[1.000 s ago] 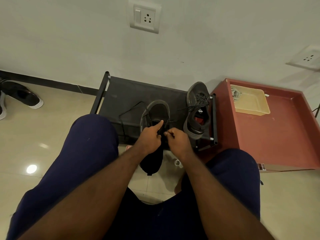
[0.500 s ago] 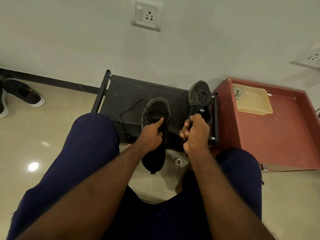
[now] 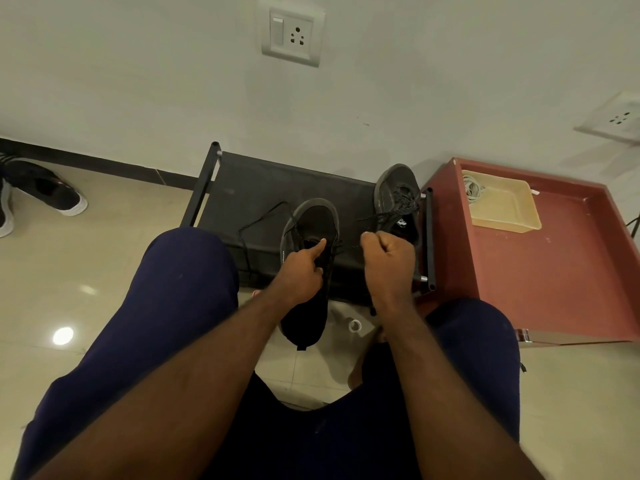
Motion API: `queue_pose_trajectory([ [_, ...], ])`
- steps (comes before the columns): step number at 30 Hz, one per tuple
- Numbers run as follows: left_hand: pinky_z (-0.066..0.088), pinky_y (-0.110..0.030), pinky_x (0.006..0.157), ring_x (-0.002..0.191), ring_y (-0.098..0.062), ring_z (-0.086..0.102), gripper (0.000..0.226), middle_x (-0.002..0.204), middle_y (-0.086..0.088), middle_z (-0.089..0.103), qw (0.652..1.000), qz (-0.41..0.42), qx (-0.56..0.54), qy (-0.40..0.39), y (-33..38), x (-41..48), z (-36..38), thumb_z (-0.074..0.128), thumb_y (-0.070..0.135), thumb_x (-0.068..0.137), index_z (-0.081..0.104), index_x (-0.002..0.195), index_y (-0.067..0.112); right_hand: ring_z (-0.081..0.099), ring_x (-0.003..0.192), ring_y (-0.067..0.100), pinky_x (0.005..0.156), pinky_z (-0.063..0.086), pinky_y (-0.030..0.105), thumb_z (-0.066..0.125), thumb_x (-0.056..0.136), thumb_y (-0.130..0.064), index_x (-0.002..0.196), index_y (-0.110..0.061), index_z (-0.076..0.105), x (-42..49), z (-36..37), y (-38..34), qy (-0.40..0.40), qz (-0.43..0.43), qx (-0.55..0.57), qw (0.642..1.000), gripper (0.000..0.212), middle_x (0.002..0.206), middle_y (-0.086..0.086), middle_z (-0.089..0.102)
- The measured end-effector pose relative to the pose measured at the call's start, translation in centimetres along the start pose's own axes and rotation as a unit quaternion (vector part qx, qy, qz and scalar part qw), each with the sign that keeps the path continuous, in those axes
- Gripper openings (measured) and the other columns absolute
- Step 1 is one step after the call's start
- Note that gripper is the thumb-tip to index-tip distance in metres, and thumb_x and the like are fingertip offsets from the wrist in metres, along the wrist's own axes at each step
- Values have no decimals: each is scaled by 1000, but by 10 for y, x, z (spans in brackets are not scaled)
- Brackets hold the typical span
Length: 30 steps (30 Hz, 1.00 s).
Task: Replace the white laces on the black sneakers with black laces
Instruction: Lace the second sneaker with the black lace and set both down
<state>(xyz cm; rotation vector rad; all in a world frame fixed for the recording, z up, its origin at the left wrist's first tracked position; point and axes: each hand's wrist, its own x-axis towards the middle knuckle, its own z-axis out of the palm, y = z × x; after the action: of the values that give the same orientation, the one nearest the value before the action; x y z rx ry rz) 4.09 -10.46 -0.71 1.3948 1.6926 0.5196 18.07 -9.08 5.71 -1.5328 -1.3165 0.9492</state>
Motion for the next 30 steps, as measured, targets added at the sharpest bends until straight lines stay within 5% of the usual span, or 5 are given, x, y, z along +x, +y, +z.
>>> queue_pose_trajectory([
  [11, 52, -28, 90, 83, -18, 67, 63, 87, -7, 70, 1000, -1, -14, -20, 0, 1, -5, 51, 6, 95, 29, 153, 20, 48, 46, 19, 56, 52, 31, 52, 73, -2, 42, -14, 45, -13, -22, -35, 94, 11, 280, 955, 34, 46, 4, 36],
  [14, 53, -29, 89, 82, -18, 67, 63, 93, -10, 70, 1000, -4, -14, -22, 1, 0, -5, 51, 6, 95, 29, 153, 20, 37, 42, 18, 47, 42, 31, 53, 71, -5, 44, -17, 43, -13, -23, -37, 83, 86, 328, 937, 32, 45, 1, 30],
  [24, 49, -36, 100, 108, -27, 63, 64, 117, -14, 66, 1000, 2, 14, -11, 10, 5, -12, 50, 5, 95, 28, 154, 14, 59, 65, 30, 58, 46, 36, 53, 101, -34, 68, -12, 49, 46, 1, -17, 5, -3, -95, 995, 40, 66, 11, 55],
  [27, 49, -38, 99, 105, -25, 63, 65, 106, -12, 68, 1000, -5, 3, -1, 10, 12, -18, 53, 6, 94, 29, 153, 13, 62, 84, 17, 73, 51, 37, 44, 105, -26, 121, -14, 58, 71, 11, -11, -136, 17, -199, 970, 24, 104, 12, 68],
  [30, 52, -36, 94, 95, -21, 65, 66, 92, -9, 69, 1000, -6, -17, -2, 8, 16, -20, 55, 7, 92, 29, 153, 13, 55, 126, 26, 104, 47, 41, 49, 104, -25, 152, -18, 36, 67, 9, -1, -169, 58, -251, 951, 51, 144, 14, 53],
])
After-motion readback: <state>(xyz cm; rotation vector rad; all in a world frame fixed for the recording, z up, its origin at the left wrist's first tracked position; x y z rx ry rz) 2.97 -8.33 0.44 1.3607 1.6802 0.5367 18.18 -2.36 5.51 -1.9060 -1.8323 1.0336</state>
